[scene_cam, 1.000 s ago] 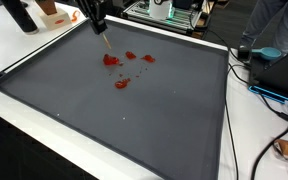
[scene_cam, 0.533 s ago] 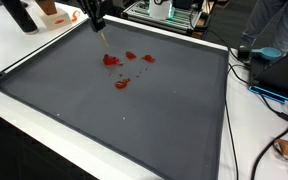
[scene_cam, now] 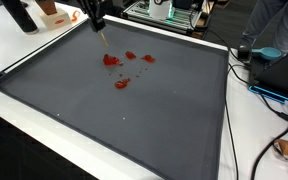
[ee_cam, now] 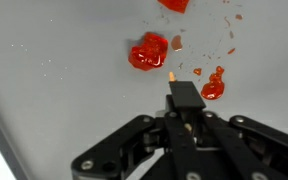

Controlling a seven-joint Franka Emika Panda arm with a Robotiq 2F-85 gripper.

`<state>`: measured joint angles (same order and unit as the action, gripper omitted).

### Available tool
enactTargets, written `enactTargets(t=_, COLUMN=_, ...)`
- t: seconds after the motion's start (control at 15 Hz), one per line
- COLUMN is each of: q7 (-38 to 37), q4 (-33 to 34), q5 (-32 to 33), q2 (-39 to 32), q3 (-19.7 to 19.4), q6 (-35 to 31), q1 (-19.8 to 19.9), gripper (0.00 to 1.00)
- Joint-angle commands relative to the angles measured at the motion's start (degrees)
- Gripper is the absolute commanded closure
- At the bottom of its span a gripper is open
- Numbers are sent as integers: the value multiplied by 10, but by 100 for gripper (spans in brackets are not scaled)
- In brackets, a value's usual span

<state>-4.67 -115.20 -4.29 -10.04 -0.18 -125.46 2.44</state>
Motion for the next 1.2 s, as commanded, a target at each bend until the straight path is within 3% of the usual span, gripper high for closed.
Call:
enactTargets(t=0.0, q7=-59, q4=4, q5=35, q2=-8, q3=-11, q6=-6, q1=-15, gripper=97)
enactTargets(t=0.73, q7=-444, q4=51, q5=281, q2=-67, q3=-51, q6=35, q1=-78, gripper=97)
enactTargets(t=1.13, q7=-535, q4=88, q5=350, q2=-116, q3=-57, q6=115, q1=-96, gripper=97)
